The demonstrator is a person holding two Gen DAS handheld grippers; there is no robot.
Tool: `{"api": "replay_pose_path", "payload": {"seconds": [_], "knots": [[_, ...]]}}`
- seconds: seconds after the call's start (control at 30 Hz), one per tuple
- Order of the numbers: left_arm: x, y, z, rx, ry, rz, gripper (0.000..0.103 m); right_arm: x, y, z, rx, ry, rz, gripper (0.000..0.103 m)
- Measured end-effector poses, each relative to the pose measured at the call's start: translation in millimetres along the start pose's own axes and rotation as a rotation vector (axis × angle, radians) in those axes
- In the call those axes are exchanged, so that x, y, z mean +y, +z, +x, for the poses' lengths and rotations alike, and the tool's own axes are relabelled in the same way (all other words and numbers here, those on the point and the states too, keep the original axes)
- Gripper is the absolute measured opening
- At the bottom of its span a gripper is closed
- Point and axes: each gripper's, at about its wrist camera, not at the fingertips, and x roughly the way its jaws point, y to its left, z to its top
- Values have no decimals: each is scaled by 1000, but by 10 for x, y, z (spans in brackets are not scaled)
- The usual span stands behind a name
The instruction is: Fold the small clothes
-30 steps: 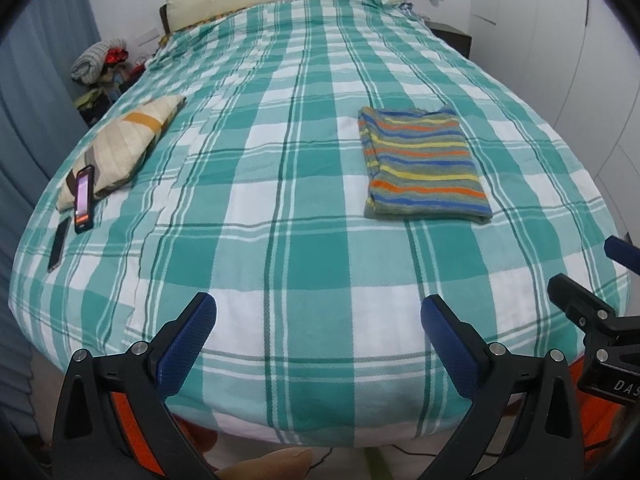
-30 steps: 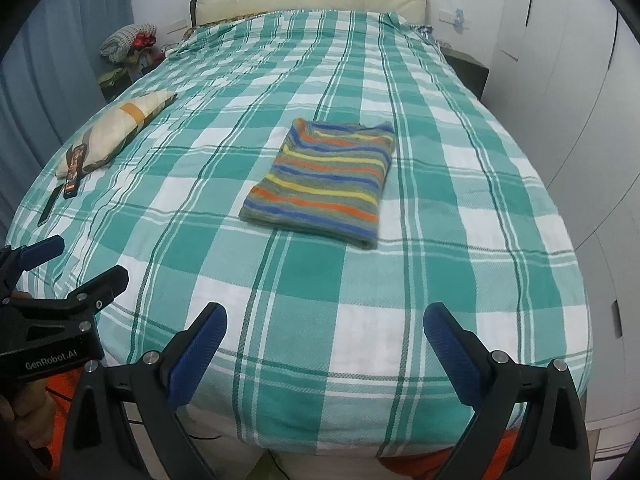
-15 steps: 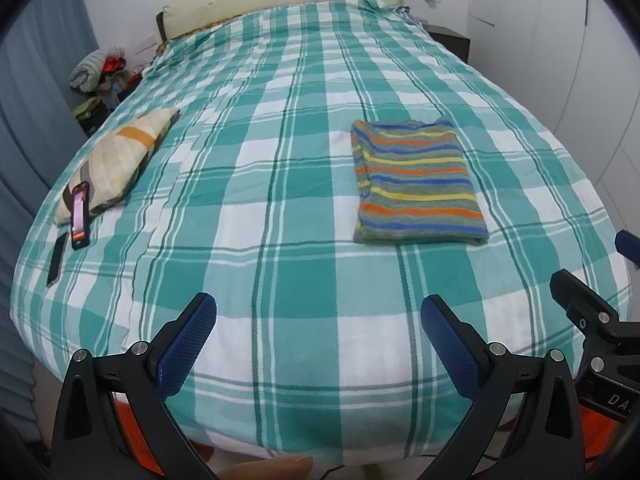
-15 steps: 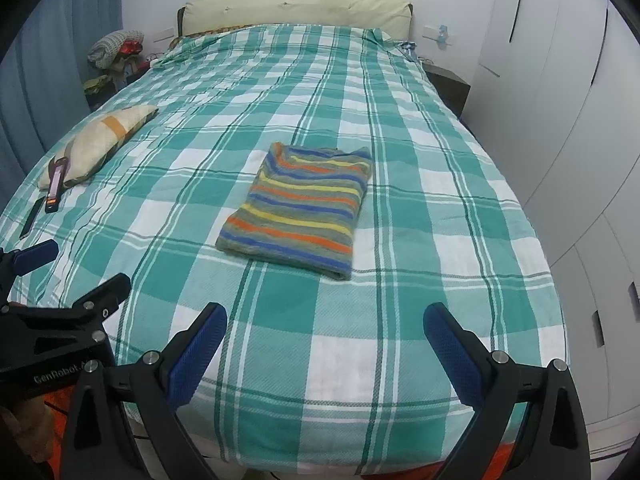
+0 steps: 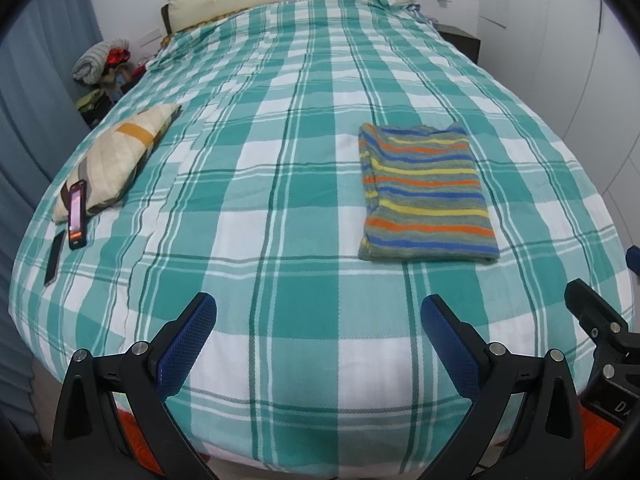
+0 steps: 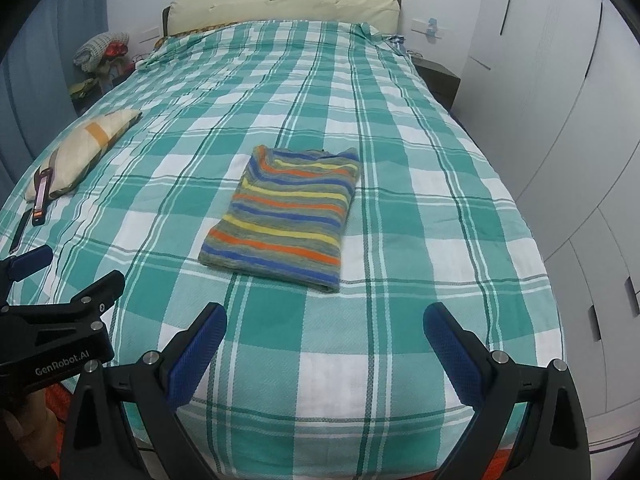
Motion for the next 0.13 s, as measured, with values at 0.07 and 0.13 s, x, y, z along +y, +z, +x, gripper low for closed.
{"api": "replay_pose_path", "payload": {"seconds": [0.07, 0.13], "knots": [[-13, -13, -41, -25, -10, 1, 102, -22, -2, -4, -1, -1, 7, 98], [-54, -16, -72, -33, -9, 21, 102, -35, -3, -9, -1, 0, 11, 98]]}}
